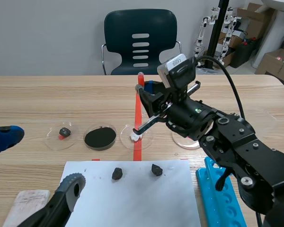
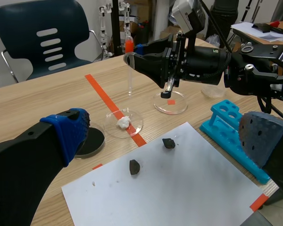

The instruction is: Squeeze the dropper onto the mineral

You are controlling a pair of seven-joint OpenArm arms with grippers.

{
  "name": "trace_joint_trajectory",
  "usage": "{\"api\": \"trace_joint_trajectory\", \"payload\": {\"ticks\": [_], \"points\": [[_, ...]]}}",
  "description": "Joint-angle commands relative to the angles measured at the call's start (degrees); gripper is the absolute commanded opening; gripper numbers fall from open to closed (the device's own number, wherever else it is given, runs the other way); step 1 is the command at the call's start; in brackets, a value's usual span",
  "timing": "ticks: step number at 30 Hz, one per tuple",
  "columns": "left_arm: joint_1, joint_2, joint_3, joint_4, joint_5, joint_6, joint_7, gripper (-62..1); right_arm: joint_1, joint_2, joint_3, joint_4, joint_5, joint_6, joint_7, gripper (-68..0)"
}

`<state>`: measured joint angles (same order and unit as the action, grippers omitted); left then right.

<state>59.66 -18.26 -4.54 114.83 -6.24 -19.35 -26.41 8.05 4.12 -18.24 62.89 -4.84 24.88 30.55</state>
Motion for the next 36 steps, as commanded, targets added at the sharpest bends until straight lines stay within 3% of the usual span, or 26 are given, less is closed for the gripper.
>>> {"api": "trace_joint_trajectory", "payload": {"ticks": [1, 13, 24, 36], "points": [[0.2, 0.1, 0.1, 0.3, -0.4, -0.1, -0.8, 1.4, 1.3, -0.2, 0.2, -0.2, 0.3, 0.0, 1.0, -59.4], [0.2, 0.1, 0.1, 0.3, -0.4, -0.1, -0.8, 1.4, 1.3, -0.2, 0.2, -0.7, 0.3, -0.1, 2.1, -59.4], [0.2, 0.1, 0.1, 0.3, -0.4, -0.1, -0.8, 1.4, 1.3, -0.9, 0.2, -2.5, 0.0, -2.6, 3.3, -59.4], [0.2, 0.1, 0.1, 0.3, -0.4, -0.1, -0.8, 1.4, 1.6, -2.1, 0.2, -2.6, -0.4, -3.0, 3.9, -59.4]]}}
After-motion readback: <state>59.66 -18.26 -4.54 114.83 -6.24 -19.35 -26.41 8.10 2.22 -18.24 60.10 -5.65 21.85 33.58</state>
